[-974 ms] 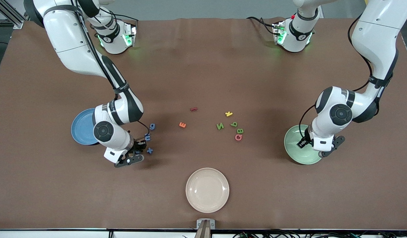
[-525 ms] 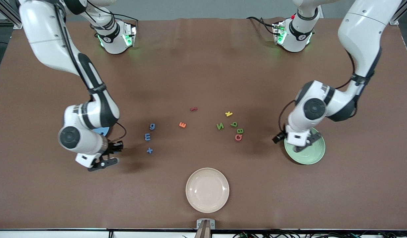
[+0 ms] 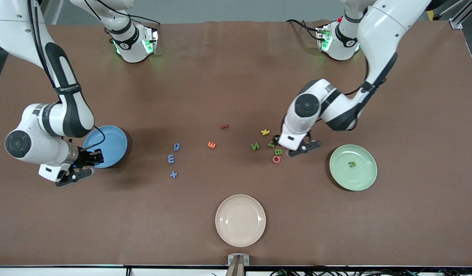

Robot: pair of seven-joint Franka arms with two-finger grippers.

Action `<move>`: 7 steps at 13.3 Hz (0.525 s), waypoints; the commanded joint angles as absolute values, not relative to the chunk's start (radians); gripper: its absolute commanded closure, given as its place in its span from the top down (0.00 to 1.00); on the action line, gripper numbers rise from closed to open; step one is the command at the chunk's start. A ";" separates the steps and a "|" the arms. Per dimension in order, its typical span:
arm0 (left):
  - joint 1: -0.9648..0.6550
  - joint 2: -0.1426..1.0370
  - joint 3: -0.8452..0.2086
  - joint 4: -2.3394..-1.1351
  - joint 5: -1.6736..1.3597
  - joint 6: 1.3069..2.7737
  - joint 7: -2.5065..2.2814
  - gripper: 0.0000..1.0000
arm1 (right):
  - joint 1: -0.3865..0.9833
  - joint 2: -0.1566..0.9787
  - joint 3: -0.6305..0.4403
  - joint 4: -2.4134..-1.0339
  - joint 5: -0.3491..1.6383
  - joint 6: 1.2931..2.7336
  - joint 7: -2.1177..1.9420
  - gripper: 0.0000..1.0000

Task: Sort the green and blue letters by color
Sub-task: 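Release blue G onto the blue plate while the left gripper returns to letters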

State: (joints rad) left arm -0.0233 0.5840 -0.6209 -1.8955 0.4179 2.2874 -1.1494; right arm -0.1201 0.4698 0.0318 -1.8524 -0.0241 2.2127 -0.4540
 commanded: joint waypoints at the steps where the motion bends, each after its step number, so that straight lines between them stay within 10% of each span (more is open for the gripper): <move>1: -0.057 0.656 -0.612 -1.830 0.445 2.284 -1.141 0.79 | -0.167 0.408 0.051 -2.000 -0.028 2.308 -0.498 0.19; 7: -0.055 0.738 -0.611 -1.766 0.545 2.292 -1.155 0.73 | -0.173 0.345 0.051 -2.218 -0.026 2.467 -0.497 0.21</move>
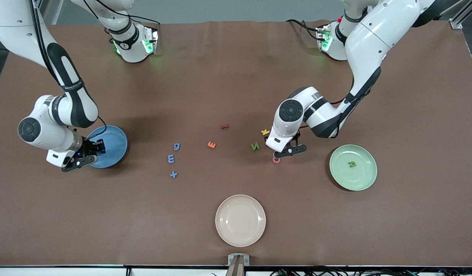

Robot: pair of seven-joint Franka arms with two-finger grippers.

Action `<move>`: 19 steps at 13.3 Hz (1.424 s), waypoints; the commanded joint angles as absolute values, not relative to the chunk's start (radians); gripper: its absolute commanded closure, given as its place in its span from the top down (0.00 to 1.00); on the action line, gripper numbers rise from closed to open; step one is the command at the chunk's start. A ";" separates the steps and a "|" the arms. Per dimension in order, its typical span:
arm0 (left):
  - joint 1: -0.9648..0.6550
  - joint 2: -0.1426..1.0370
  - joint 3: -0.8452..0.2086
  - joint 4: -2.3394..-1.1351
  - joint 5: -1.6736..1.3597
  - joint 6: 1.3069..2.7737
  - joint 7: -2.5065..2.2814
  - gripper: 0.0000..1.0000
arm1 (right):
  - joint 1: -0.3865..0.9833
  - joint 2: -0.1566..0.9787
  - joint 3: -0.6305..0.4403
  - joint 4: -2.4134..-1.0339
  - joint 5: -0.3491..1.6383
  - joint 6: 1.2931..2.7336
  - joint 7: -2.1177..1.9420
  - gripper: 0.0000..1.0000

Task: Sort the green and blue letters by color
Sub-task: 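Grasp a green letter with the left gripper while the right gripper grasps blue x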

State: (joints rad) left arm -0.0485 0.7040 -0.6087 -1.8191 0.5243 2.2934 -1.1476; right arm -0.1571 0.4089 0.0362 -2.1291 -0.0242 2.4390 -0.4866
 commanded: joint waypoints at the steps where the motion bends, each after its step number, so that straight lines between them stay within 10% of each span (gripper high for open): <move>1: -0.055 0.745 -0.609 -1.753 0.543 2.292 -1.155 0.73 | -0.173 0.342 0.051 -2.232 -0.026 2.470 -0.497 0.21; 6: -0.057 0.782 -0.595 -1.744 0.545 2.358 -1.154 0.65 | -0.176 0.330 0.051 -2.269 -0.026 2.470 -0.495 0.24; 9: -0.055 0.787 -0.594 -1.746 0.545 2.358 -1.154 0.62 | -0.170 0.328 0.051 -2.263 -0.025 2.465 -0.482 0.88; 15: -0.057 0.795 -0.577 -1.749 0.546 2.358 -1.147 0.58 | 0.016 0.334 0.057 -2.110 -0.025 2.341 -0.121 0.92; 19: -0.051 0.787 -0.574 -1.750 0.546 2.342 -1.155 0.06 | 0.164 0.455 0.058 -1.886 -0.018 2.244 0.261 0.92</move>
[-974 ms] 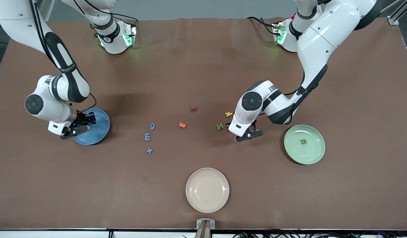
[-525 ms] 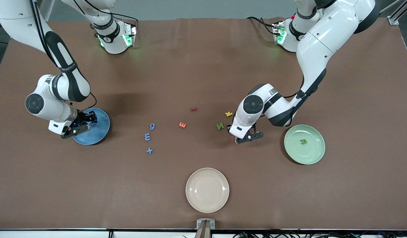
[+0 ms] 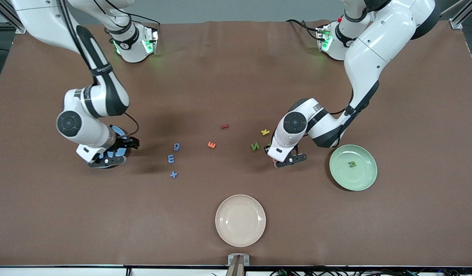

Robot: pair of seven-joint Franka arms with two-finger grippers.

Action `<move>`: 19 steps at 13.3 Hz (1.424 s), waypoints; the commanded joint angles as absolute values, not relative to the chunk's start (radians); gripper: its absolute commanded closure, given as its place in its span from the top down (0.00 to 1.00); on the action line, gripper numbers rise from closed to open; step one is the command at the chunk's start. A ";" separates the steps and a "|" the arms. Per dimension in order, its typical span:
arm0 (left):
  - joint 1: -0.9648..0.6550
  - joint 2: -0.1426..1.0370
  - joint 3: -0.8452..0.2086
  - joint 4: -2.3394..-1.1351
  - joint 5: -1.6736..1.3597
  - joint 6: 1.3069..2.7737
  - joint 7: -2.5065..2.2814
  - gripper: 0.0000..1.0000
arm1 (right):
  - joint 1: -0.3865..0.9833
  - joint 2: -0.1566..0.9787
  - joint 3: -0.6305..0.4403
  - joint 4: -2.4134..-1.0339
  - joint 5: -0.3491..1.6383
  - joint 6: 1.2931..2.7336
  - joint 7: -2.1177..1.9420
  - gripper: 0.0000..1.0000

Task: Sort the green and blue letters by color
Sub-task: 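Grasp a green letter with the left gripper while the right gripper grasps blue x, then place green letter on the green plate while the right gripper lifts blue x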

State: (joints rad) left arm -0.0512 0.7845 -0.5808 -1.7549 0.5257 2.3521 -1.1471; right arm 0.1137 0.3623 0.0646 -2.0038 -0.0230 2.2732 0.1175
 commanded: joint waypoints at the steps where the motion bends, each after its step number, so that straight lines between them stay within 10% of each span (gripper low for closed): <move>1: -0.035 0.772 -0.574 -1.750 0.546 2.339 -1.158 0.01 | 0.195 0.504 0.058 -1.829 -0.014 2.244 0.381 0.92; 7: 0.061 0.586 -0.591 -1.778 0.534 2.134 -1.109 0.00 | 0.281 0.689 0.058 -1.609 -0.012 2.255 0.716 0.92; 15: 0.345 0.620 -0.589 -1.772 0.545 2.108 -0.769 0.03 | 0.313 0.779 0.058 -1.555 -0.020 2.310 0.810 0.88; 17: 0.359 0.641 -0.584 -1.770 0.548 2.124 -0.767 0.21 | 0.318 0.787 0.057 -1.554 -0.021 2.313 0.827 0.84; 19: 0.360 0.643 -0.581 -1.767 0.548 2.125 -0.767 0.68 | 0.321 0.795 0.057 -1.549 -0.021 2.313 0.827 0.76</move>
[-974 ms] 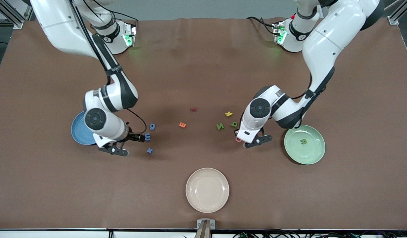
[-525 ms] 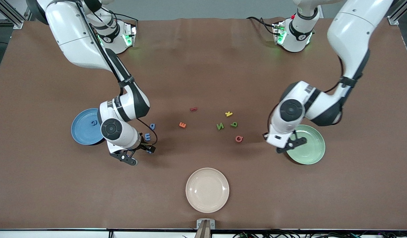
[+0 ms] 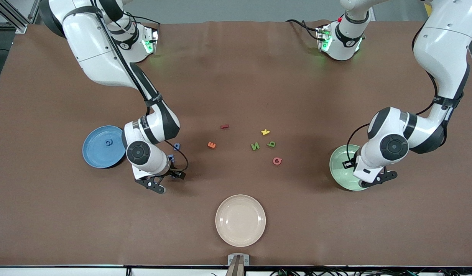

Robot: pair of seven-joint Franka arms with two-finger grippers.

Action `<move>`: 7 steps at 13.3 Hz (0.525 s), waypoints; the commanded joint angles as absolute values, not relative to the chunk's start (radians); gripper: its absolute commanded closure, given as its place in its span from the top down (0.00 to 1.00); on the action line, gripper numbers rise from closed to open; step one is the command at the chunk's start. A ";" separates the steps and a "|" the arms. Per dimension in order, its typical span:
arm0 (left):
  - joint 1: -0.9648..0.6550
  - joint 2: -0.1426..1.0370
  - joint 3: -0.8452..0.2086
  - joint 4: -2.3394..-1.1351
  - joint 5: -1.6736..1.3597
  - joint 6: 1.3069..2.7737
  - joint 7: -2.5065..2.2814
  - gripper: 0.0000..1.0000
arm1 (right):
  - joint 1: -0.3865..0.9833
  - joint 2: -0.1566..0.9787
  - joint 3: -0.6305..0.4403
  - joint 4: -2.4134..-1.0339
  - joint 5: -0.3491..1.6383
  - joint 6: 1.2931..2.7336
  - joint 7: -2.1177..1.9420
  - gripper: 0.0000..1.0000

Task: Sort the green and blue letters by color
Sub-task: 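Place green letter on the green plate while the right gripper lifts blue x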

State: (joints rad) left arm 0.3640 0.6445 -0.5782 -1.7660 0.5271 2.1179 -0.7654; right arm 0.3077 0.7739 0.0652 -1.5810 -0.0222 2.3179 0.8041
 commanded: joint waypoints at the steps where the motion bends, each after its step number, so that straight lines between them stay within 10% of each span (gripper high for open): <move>1: 0.362 0.640 -0.581 -1.767 0.546 2.125 -0.769 1.00 | 0.321 0.795 0.058 -1.549 -0.021 2.313 0.827 0.71; 7: 0.324 0.620 -0.685 -1.784 0.531 2.089 -0.886 1.00 | 0.321 0.796 0.057 -1.549 -0.025 2.312 0.827 0.45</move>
